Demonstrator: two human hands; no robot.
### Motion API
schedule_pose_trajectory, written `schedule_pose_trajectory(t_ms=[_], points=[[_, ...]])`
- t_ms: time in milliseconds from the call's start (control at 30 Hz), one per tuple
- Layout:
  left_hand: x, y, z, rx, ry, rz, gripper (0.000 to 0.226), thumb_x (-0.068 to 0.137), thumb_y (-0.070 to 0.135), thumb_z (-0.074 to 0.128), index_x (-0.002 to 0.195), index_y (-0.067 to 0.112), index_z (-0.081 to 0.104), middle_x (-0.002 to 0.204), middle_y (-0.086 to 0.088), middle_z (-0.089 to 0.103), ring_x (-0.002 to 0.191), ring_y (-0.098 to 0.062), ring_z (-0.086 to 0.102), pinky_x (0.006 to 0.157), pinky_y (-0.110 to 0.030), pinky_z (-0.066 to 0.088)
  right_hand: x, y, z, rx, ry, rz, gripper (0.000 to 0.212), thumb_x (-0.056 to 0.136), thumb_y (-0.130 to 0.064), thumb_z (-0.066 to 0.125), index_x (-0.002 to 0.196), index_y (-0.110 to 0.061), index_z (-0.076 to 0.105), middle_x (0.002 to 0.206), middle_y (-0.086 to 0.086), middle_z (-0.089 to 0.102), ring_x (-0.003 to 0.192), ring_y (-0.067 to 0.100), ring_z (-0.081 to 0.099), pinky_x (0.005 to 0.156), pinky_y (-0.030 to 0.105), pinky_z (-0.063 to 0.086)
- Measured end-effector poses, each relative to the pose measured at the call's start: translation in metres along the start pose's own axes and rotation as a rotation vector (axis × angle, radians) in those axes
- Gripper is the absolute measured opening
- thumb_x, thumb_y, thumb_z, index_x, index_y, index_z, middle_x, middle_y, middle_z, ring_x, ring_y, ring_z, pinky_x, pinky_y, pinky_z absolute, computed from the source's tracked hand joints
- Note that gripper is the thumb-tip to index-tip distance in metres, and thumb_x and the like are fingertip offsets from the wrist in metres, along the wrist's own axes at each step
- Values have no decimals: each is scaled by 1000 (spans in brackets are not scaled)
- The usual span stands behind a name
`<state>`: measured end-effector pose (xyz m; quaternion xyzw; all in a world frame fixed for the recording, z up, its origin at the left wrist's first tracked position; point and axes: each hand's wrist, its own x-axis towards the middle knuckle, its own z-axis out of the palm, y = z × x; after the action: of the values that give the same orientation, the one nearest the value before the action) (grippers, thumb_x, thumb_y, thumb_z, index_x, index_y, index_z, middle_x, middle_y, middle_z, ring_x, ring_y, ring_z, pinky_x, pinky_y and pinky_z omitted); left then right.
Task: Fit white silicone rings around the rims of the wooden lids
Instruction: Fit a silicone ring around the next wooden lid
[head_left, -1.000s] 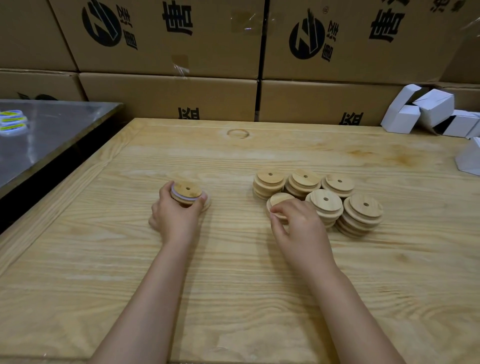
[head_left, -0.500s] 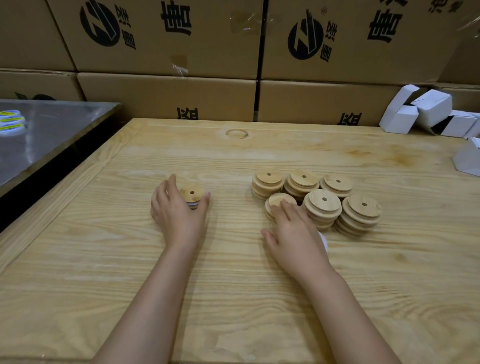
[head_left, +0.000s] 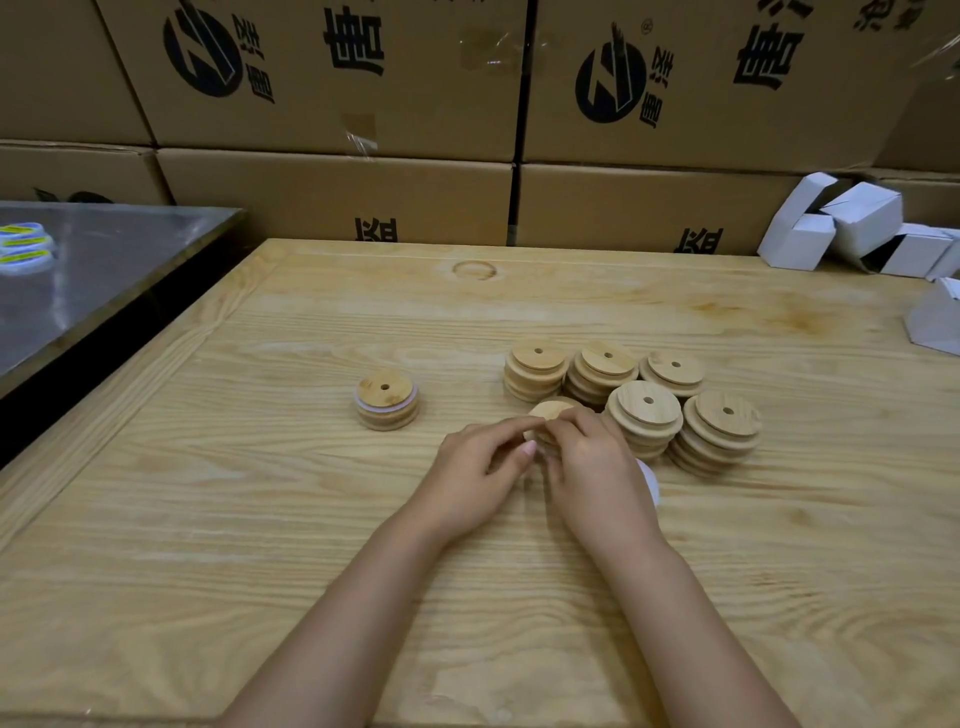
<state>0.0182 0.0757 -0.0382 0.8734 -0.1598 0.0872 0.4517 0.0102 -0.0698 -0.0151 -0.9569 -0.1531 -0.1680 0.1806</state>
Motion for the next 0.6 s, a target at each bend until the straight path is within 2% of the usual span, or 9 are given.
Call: schedule_pose_trajectory(t_ms=[133,233,367,500,600], points=[[-1,3,-4,-253,64,-95,25,92,15,58,104,35,67,97,11,70,89,3,62,80,-13,45,0,-2,-1,42,1,-9,28,87,-6,54,113,-9,63,112,3,56,104,21,48,82,26,41],[0,4,-5,-420,74,-157,21,88,13,63,97,30,70,86,3,74,87,-11,69,81,-23,51,-1,-4,-3,97,20,-19,25,86,-3,55,109,-7,64,108,5,58,100,24,51,78,27,40],[1,7,-2,-575,95,-194,17,84,4,66,91,18,72,75,1,72,74,-14,69,67,-26,56,-1,-6,-5,168,35,-65,20,85,0,57,103,-3,64,103,8,60,94,27,55,75,31,45],[1,6,-3,-646,146,-198,17,88,2,60,88,15,71,86,-19,66,73,-20,68,68,-32,58,0,-10,-5,227,80,-117,18,82,3,60,98,0,66,96,12,62,88,31,58,78,41,49],[1,6,-3,-620,149,-175,16,86,-1,61,88,13,68,91,-30,62,75,-23,67,76,-40,57,0,-10,-5,253,99,-134,17,80,4,62,96,0,66,94,13,62,85,32,59,76,44,51]])
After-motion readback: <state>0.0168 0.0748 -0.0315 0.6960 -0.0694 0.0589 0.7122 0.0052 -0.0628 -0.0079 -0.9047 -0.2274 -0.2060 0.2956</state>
